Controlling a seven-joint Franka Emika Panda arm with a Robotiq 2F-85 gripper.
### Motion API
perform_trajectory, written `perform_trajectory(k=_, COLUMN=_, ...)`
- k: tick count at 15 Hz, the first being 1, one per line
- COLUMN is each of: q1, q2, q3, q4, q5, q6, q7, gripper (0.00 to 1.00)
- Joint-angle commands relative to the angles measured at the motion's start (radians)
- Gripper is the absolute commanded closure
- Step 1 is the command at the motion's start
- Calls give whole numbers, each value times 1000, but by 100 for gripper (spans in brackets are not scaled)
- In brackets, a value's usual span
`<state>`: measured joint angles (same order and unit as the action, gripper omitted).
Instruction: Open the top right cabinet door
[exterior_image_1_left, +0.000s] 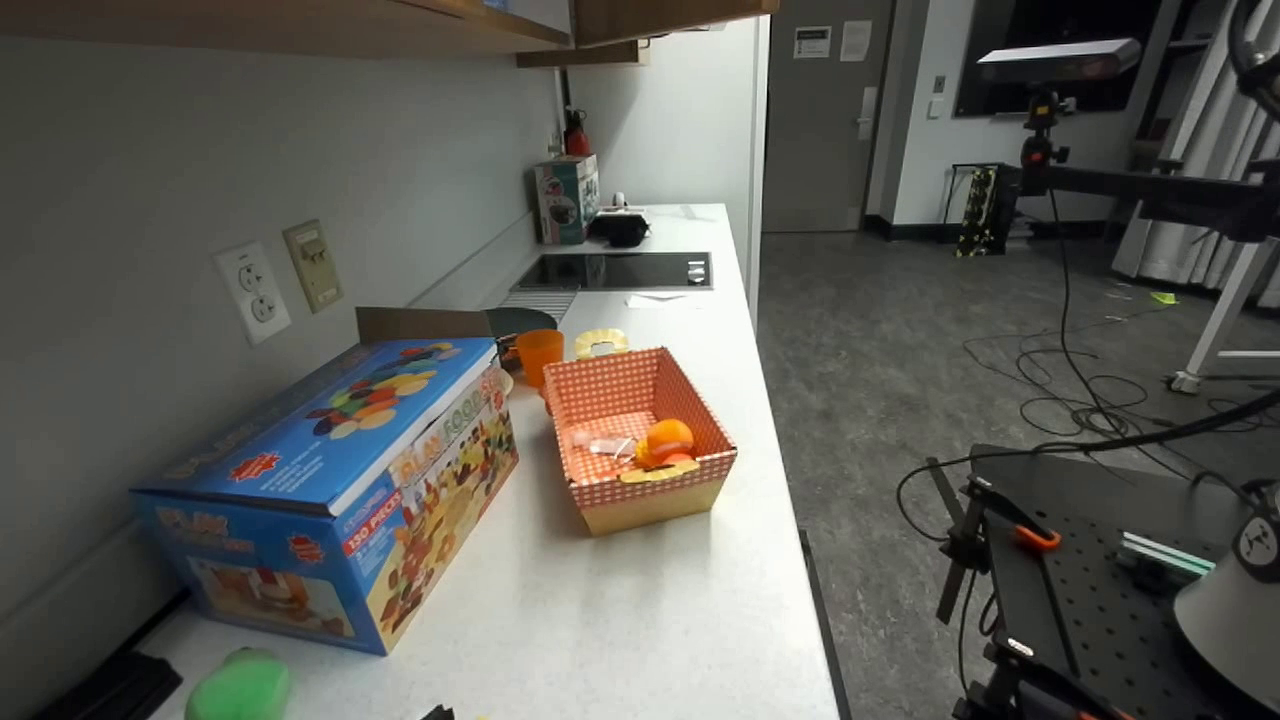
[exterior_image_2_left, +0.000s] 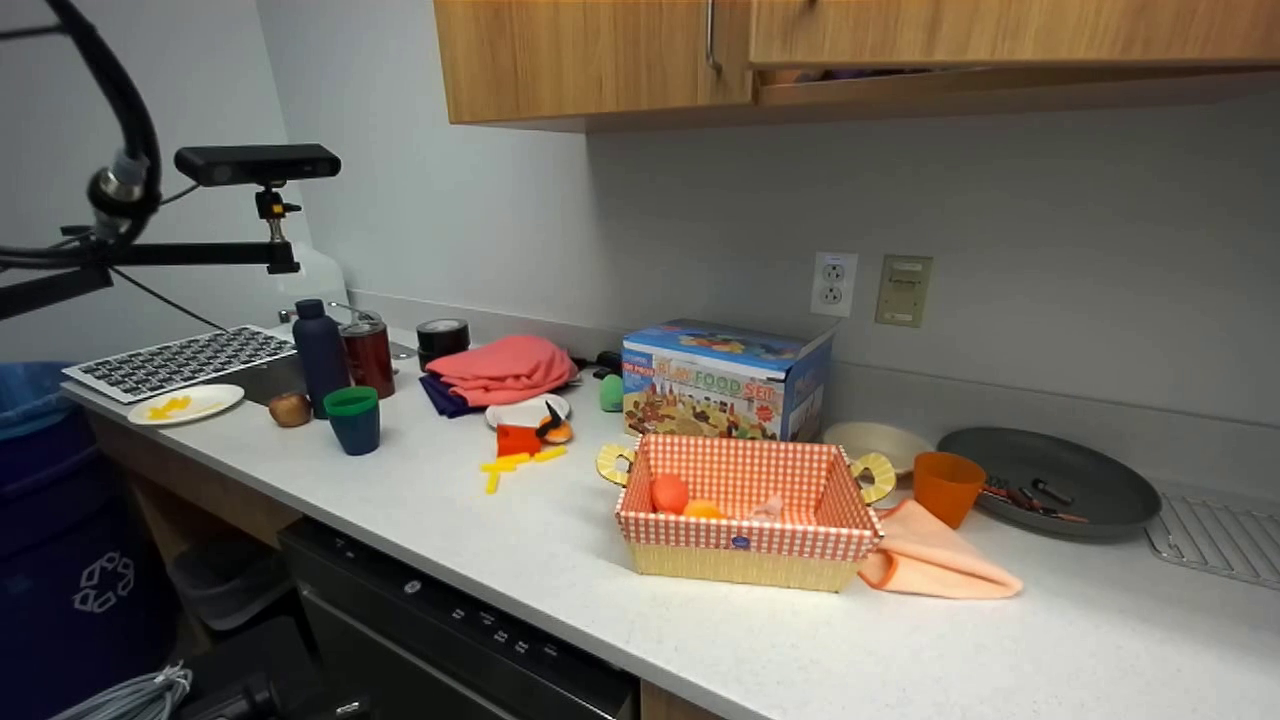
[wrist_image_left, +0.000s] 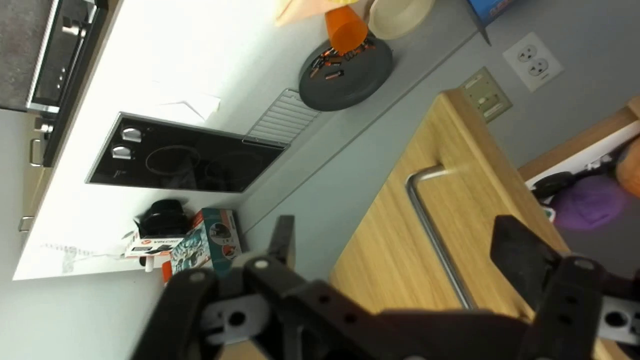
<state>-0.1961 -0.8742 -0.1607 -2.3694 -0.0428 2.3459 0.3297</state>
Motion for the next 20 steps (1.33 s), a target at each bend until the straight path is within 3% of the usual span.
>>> perform_trajectory(k=1, q1=14, q2=-102, q3=20, q4=-15, q5=59, q6=-162, q7=-86, gripper=0)
perform_trajectory(k=4, q1=56, q2=-109, q3=70, q4=2, q5=76, q6=-277, q7=-133, gripper=0)
perform_trajectory(k=7, q1=105, q2=-68, q3=159, q4=20, q5=59, q6=-318, q7=-160, gripper=0)
perform_trajectory(k=8, q1=121, q2=56, q3=166, q4=103, q5=40, q6=-284, q7=-191, gripper=0)
perform_trajectory(k=10, q1=138, q2=122, q3=208, q4=160, q5=7, q6=-268, q7=-229, gripper=0)
perform_trajectory(k=13, q1=103, q2=256, q3=264, q4=275, q5=-123, q6=-201, q7=-255, gripper=0)
perform_trajectory(k=20, q1=52, q2=437, q3=271, q4=449, q5=-348, q6=-120, q7=-180, gripper=0)
